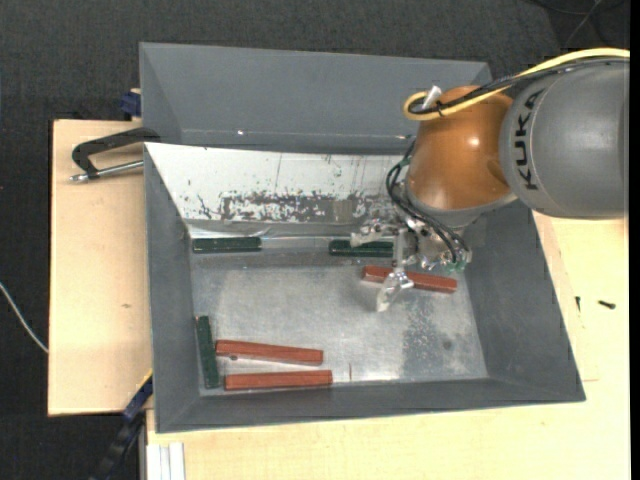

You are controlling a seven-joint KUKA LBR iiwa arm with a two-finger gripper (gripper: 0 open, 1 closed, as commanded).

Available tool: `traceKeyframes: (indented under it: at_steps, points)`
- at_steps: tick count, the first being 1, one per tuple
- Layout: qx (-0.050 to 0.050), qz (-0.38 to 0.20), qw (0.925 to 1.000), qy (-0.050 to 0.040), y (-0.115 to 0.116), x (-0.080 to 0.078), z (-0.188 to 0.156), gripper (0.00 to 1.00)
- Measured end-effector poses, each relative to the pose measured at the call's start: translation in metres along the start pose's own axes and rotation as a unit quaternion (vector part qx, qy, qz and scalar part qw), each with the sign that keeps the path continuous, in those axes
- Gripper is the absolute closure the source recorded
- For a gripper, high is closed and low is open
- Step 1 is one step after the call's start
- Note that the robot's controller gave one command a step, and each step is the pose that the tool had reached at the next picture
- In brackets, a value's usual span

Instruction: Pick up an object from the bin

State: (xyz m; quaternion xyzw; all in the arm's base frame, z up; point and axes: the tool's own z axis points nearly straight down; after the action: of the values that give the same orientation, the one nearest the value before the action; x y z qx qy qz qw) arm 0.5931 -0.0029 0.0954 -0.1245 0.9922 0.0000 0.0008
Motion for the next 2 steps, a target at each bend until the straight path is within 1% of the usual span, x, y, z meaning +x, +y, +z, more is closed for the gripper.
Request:
traceKeyframes:
  at_steps: [1, 2]
  points:
    - [0.001, 0.023, 0.9996, -0.0169, -0.0319, 0.0046, 0.0102, 1.0]
    - [0.0, 0.022, 0.9997, -0.0011, -0.0333, 0.0131, 0.0167, 0.0]
